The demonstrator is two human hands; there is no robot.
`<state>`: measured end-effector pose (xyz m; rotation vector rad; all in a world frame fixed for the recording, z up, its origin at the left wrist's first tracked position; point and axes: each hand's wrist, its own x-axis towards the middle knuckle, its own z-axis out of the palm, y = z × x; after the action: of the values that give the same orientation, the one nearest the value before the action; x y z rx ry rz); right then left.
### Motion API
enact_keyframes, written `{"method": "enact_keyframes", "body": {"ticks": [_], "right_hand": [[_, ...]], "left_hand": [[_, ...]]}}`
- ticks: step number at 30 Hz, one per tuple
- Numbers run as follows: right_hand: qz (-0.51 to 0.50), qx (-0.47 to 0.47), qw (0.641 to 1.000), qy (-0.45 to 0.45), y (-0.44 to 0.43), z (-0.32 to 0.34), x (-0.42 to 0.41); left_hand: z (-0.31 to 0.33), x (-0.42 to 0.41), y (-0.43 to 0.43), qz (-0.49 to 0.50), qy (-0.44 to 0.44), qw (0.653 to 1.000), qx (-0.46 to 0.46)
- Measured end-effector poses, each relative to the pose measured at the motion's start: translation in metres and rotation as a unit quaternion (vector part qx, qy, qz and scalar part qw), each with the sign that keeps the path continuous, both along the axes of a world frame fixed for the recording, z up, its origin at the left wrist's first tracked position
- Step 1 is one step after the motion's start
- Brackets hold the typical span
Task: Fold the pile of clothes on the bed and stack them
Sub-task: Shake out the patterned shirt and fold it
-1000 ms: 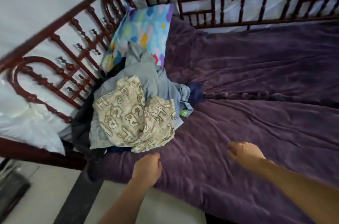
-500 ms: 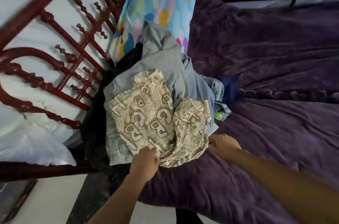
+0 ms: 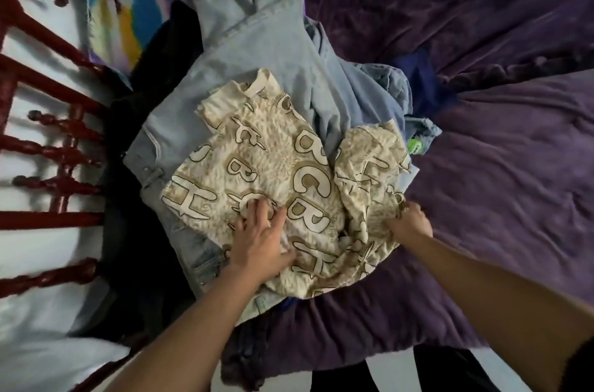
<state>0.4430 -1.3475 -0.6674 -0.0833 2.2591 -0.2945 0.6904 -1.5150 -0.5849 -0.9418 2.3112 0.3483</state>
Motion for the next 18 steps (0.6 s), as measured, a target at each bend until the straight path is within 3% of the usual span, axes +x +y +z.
{"method": "enact_keyframes", "body": {"ticks": [3, 6, 8, 11, 13, 15, 18], "right_hand": [[-0.118, -0.052, 0.991, -0.035, -0.011, 0.004, 0.004], [-0.196, -0.151, 0.966, -0.075, -0.031, 0.047, -0.002], [-0.256, -0.25, 0.923, -0.137, -0.042, 0.094, -0.01], [-0.336, -0.358, 0.833, -0.256, -0.046, 0.17, -0.027], [-0.333, -0.394, 0.799, -0.31, -0.042, 0.22, -0.035], [-0.297, -0.427, 0.795, -0.313, -0.033, 0.258, -0.038], [-0.233, -0.482, 0.82, -0.204, -0.012, 0.309, -0.044]], "left_hand": [[-0.003, 0.006, 0.002, -0.001, 0.0, 1.0, 0.001], [0.013, 0.007, 0.006, -0.013, 0.076, 0.997, -0.002], [0.029, -0.001, 0.016, -0.034, 0.14, 0.989, 0.029], [0.051, -0.017, 0.044, -0.05, 0.128, 0.989, 0.062], [0.061, -0.027, 0.06, 0.031, 0.124, 0.991, 0.047], [0.081, -0.041, 0.063, 0.176, 0.157, 0.971, 0.039], [0.129, -0.058, 0.048, 0.277, 0.285, 0.915, 0.072]]}}
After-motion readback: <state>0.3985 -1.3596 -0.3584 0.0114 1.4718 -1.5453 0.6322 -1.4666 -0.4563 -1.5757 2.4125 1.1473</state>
